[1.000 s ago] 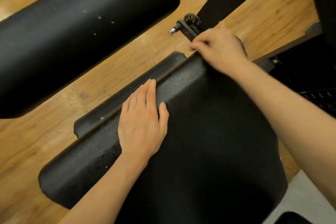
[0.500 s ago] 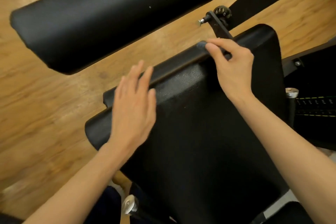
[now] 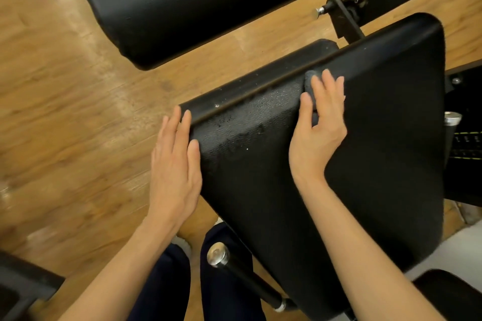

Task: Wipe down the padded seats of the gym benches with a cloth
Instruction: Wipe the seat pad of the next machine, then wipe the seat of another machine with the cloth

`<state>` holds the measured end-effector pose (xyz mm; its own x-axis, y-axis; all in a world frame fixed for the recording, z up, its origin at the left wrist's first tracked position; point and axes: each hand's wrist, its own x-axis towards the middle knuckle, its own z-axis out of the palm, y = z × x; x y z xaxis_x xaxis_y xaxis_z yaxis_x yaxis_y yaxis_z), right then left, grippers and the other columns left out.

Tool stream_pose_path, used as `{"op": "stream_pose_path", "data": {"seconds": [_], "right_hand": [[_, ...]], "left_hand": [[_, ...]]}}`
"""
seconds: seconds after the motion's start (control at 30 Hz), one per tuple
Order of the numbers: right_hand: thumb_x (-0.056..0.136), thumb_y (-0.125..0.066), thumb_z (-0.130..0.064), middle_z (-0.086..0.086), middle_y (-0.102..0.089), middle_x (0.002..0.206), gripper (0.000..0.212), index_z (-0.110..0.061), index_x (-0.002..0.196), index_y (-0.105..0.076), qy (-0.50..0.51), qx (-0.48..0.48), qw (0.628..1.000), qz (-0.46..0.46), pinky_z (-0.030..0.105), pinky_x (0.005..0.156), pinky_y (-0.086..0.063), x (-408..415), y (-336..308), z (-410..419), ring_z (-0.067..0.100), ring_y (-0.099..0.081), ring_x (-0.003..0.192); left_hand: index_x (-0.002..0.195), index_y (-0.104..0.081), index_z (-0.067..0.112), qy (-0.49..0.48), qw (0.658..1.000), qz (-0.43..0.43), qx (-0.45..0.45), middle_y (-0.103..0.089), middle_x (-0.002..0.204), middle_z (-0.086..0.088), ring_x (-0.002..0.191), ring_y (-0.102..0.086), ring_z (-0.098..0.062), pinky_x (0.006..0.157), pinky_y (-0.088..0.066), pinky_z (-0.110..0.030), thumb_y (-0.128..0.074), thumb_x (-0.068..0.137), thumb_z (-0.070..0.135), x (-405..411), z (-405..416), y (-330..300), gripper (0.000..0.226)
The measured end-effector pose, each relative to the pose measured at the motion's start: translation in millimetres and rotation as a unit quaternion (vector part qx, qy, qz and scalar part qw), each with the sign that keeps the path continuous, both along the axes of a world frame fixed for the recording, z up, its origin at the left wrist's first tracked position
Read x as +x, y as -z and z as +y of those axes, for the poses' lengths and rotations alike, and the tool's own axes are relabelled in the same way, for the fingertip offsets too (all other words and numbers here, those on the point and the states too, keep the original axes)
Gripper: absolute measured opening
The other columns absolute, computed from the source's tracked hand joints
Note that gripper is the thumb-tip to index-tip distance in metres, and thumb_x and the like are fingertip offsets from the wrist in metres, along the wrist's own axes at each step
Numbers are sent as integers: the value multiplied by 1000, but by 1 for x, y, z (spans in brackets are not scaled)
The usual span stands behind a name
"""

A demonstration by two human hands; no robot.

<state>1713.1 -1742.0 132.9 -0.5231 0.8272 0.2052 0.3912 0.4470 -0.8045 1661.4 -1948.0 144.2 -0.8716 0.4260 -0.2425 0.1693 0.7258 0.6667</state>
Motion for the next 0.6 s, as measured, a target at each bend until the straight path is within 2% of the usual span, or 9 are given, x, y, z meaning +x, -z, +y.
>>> {"op": "stream_pose_path", "data": {"seconds": [0.07,0.17,0.27,0.37,0.43,0.53,0.6], "right_hand": [[98,-56,-8,11,-53,143,32,-3,130,-59,-30,9,999,-7,47,120,-24,3,2,-35,29,-34,144],[95,-59,-2,15,-55,139,32,0,127,-61,-134,49,989,-28,53,118,-26,4,4,-99,34,-39,140],[98,-54,-5,14,-57,138,30,0,126,-62,-233,48,970,-42,52,118,-26,1,2,-147,32,-39,140],[96,-58,-3,14,-58,136,30,0,125,-63,-263,58,962,-47,54,116,-29,0,0,-148,31,-42,139],[96,-62,-14,13,-55,140,35,-2,129,-61,-289,88,951,-70,54,117,-27,1,-2,-137,30,-41,140],[91,-63,-37,13,-45,149,55,-6,137,-54,-334,119,925,-135,50,122,-16,2,-9,-128,30,-31,145],[88,-66,-31,13,-42,150,58,-6,138,-52,-344,91,922,-149,48,122,-17,1,-16,-131,29,-27,146]], "left_hand": [[159,-21,23,7,1000,-7,8,-13,167,9,154,-4,-6,124,-5,-29,-22,108,37,-2,-1,2,53],[160,-17,24,3,999,-29,34,-9,167,11,153,-2,-1,125,-5,-29,-22,109,37,-3,-9,5,53],[160,-16,22,-78,992,-70,65,-12,167,10,151,-6,2,126,-8,-28,-20,110,37,3,-28,4,52],[159,-21,24,-154,981,-111,43,-18,165,11,151,-10,1,124,-8,-25,-21,109,41,9,-59,-3,52],[157,-27,23,-134,983,-123,9,-22,164,10,151,-11,-2,123,-9,-27,-25,108,41,13,-84,-7,52],[153,-36,20,-97,984,-144,-43,-30,161,5,152,-14,-8,121,-9,-27,-33,108,33,15,-128,-17,47],[151,-40,19,-98,981,-154,-66,-34,159,4,151,-17,-11,118,-9,-24,-36,108,27,16,-157,-26,45]]}}
